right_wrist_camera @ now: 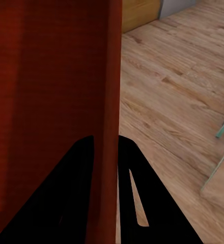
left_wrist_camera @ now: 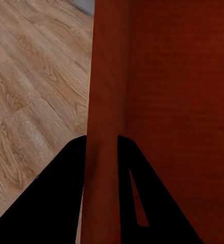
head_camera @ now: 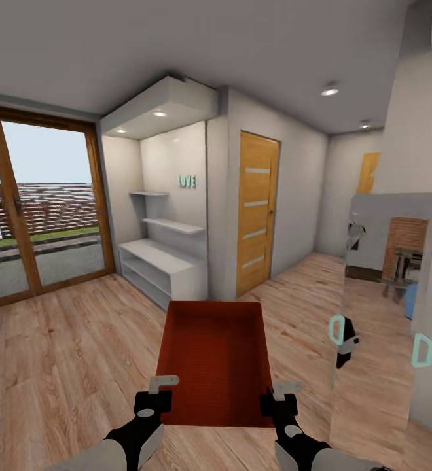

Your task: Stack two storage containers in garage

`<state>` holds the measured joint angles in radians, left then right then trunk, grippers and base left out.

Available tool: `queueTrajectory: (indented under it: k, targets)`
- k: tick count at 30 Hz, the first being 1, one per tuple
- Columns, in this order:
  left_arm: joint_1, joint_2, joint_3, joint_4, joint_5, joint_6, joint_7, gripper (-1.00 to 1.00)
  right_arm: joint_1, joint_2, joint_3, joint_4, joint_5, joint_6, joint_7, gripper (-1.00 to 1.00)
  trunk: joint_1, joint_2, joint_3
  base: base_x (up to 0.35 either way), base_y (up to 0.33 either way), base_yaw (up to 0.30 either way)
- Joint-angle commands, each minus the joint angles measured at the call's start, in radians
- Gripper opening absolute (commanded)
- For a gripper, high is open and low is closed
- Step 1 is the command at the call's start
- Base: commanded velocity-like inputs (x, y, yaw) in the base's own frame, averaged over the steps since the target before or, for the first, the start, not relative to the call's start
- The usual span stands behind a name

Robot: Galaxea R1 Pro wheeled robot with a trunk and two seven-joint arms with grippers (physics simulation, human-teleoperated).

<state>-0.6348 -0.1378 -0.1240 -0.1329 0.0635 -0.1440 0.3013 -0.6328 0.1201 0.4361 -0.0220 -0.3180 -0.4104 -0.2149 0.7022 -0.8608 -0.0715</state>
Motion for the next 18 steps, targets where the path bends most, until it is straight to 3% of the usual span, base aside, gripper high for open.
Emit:
queueTrajectory:
  k: [1,18]
  targets:
    - [-0.002,0.0,0.055,-0.002,-0.008,-0.006,0.013,-1.0,0.0,0.001,-0.016,0.001,0.004,0.002,0.0,-1.0,0.001,-0.001,-0.002,0.325,0.0,0.0]
    - [-0.002,0.0,0.055,-0.002,-0.008,-0.006,0.013,-1.0,0.0,0.001,-0.016,0.001,0.004,0.001,0.0,-1.0,0.001,-0.001,-0.002,0.325,0.0,-0.023]
